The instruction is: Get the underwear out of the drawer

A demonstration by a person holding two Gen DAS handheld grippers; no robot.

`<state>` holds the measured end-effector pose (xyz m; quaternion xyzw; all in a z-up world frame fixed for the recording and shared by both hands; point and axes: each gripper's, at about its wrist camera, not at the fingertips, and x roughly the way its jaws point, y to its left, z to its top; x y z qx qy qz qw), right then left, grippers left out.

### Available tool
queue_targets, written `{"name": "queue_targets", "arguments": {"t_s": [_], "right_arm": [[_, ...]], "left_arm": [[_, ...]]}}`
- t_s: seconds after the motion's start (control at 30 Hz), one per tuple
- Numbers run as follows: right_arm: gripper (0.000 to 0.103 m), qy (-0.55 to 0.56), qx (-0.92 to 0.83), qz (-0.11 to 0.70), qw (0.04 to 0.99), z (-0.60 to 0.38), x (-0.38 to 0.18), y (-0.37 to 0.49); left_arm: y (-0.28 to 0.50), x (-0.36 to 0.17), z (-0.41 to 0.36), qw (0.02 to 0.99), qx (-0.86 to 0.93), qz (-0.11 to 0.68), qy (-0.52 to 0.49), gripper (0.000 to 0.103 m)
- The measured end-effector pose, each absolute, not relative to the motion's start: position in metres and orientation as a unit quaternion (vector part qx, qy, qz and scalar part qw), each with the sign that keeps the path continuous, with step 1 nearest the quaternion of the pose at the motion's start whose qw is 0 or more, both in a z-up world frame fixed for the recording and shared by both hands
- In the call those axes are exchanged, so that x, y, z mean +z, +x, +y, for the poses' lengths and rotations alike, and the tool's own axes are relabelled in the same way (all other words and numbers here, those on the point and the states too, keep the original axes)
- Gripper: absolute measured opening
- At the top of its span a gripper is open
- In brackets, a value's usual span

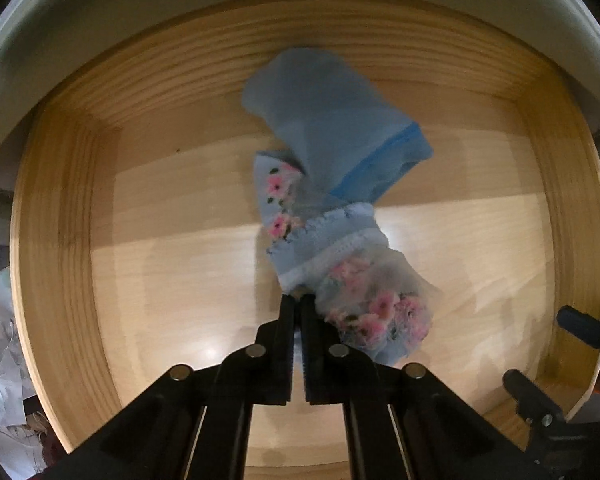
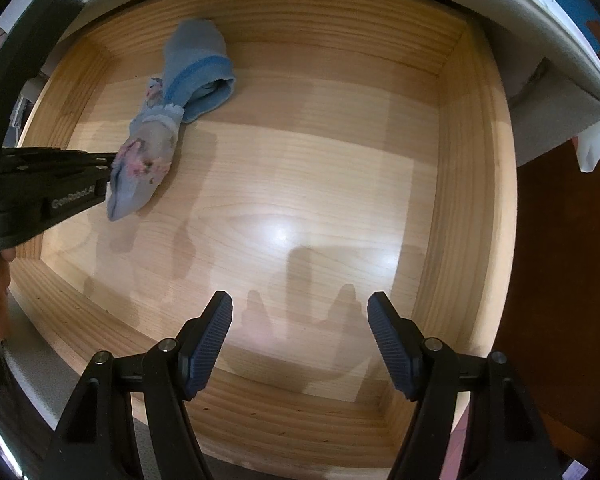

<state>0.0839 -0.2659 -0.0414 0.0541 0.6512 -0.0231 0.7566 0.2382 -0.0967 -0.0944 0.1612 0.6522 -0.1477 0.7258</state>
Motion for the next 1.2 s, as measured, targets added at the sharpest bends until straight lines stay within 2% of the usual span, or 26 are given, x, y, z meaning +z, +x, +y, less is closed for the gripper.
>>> {"name": "queue_targets", "arguments": {"t_s": [0.4,0.63,0.73,0.8,0.87,0.97,1.13,1.2], "right_arm": [[0.068,0.058,-0.021,0.654,0.754,-0.267,-0.045,0.086],[0.068,0.058,-0.021,0.655,0.753,-0.265,-0.042,0.088],[0.068,0.058,-0.020,0.656,0.753,-0.265,-0.041,0.088],[0.068,0.058,-0.020,0.656,0.752,-0.264,-0.040,0.089],[0.068,0.059,-0.021,0.655,0.753,-0.264,-0.041,0.089],[0.068,0.059,-0.022,0.655,0.753,-0.264,-0.040,0.090],[0.068,0.058,-0.022,0.655,0.753,-0.263,-0.041,0.090],[0.068,0.058,-0.022,0.655,0.753,-0.262,-0.041,0.090]], "left_arm": [[0.235,-0.096,-0.067,0.709,-0.135,0.664,0.198,0.002],[0.240,-0.077,-0.056,0.717,-0.168,0.658,0.155,0.007],[0.237,-0.066,-0.059,0.727,-0.176,0.647,0.150,0.023],[0.227,-0.058,-0.059,0.732,-0.183,0.644,0.127,0.041],[0.223,-0.054,-0.058,0.737,-0.187,0.640,0.111,0.049],[0.226,-0.062,-0.067,0.733,-0.180,0.648,0.100,0.053],[0.228,-0.087,-0.064,0.719,-0.159,0.671,0.084,0.055],[0.230,-0.094,-0.067,0.718,-0.154,0.674,0.075,0.061]]}}
